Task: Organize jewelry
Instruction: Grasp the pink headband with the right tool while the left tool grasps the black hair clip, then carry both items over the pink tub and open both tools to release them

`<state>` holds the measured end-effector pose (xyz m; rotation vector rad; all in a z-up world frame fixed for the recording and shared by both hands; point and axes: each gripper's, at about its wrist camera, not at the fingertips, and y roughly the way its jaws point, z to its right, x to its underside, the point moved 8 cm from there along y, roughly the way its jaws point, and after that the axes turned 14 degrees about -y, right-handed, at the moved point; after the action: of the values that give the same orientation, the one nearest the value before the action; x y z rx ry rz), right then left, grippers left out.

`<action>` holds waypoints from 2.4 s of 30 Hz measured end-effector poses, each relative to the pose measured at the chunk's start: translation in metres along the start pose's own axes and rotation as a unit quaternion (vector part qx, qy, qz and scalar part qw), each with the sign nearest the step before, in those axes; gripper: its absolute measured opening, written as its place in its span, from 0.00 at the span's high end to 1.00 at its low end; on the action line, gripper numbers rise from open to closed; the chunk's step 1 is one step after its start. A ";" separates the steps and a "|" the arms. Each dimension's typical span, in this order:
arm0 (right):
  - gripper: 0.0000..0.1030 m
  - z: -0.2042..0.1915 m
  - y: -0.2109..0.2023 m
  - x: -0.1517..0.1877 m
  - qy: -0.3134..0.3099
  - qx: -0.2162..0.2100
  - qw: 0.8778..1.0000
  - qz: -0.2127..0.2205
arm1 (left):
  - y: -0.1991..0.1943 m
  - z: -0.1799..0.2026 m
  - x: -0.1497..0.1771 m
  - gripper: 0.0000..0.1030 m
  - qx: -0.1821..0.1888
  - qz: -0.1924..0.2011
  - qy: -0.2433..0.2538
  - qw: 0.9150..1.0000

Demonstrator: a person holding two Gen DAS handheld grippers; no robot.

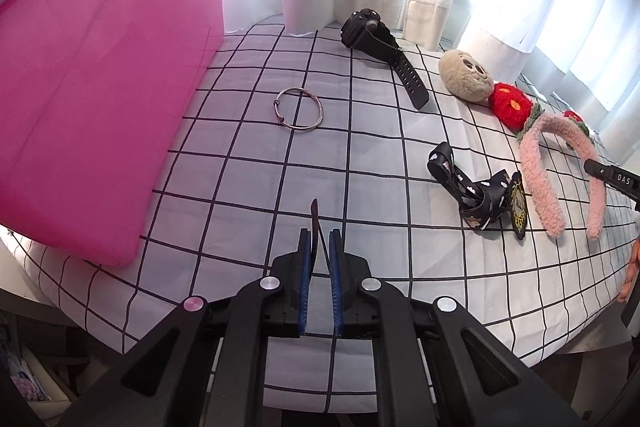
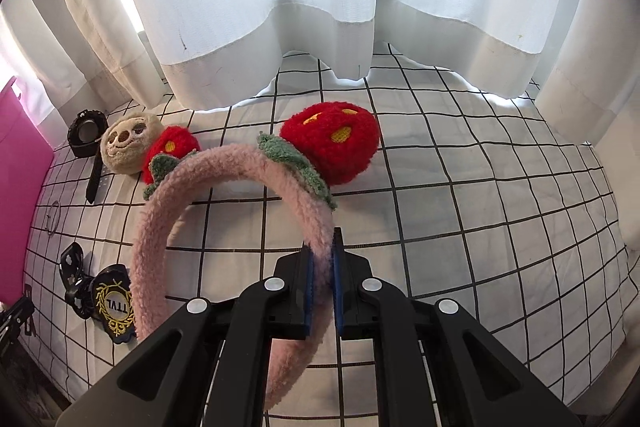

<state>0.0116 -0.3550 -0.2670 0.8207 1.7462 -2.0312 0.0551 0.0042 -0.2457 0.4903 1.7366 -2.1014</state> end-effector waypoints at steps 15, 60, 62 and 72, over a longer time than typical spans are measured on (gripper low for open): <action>0.93 -0.021 -0.070 -0.043 -0.002 -0.019 0.997 0.073 | -0.047 0.025 -0.039 0.91 0.037 0.045 0.020 0.998; 0.92 -0.460 -0.115 -0.230 -0.272 -0.193 0.933 0.138 | -0.118 -0.231 -0.188 0.90 -0.102 0.122 -0.140 0.977; 0.91 -0.467 -0.107 -0.229 -0.281 -0.187 0.933 0.128 | -0.113 -0.235 -0.188 0.89 -0.093 0.114 -0.147 0.978; 0.88 -0.494 -0.083 -0.227 -0.313 -0.174 0.929 0.093 | -0.102 -0.243 -0.184 0.86 -0.106 0.097 -0.152 0.978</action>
<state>0.2396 0.1171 -0.0998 0.1760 1.5103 -1.5506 0.1731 0.2720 -0.1131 0.2507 1.6375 -1.7281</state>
